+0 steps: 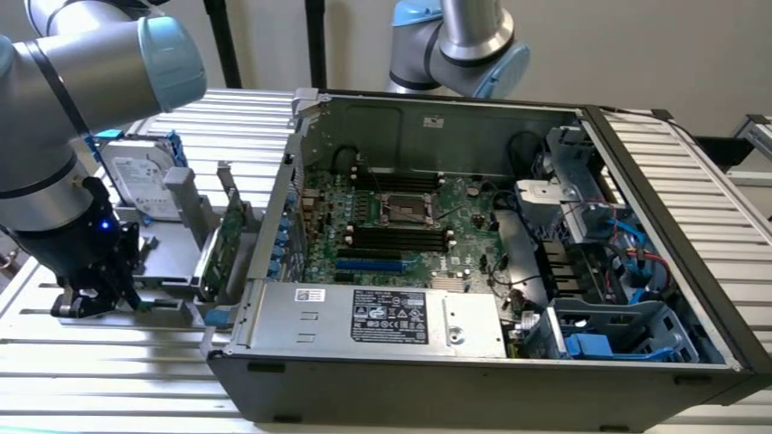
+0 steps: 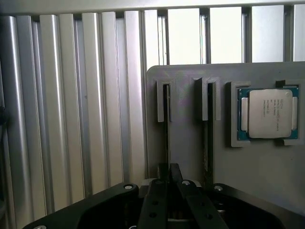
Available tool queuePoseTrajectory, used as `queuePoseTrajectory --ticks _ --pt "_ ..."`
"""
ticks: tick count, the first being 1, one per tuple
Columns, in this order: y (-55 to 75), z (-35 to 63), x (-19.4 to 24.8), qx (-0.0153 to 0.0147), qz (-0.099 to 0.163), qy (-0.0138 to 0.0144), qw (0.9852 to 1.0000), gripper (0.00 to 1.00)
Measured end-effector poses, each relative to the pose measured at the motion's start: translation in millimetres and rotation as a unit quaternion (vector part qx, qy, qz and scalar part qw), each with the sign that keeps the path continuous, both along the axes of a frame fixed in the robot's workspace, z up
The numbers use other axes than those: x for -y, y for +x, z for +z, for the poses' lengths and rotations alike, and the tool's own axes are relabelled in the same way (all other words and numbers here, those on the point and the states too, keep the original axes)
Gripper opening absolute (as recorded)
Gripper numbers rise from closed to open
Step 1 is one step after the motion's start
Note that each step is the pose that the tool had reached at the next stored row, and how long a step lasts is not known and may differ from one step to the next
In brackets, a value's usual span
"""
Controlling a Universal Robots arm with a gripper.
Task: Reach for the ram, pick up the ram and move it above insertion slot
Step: 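Pick up the ram and move it above insertion slot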
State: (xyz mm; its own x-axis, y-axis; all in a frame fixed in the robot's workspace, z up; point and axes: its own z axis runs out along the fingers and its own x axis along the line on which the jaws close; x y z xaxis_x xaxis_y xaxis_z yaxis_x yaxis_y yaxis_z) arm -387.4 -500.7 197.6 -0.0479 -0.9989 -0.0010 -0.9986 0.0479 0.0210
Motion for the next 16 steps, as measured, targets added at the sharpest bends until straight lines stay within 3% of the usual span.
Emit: queuePoseTrajectory --ticks 12,16 --pt "0.1 0.4 -0.1 0.0005 0.000 0.0005 1.0000 0.13" --pt "0.0 4.8 0.0 0.0002 0.000 0.0002 1.0000 0.13"
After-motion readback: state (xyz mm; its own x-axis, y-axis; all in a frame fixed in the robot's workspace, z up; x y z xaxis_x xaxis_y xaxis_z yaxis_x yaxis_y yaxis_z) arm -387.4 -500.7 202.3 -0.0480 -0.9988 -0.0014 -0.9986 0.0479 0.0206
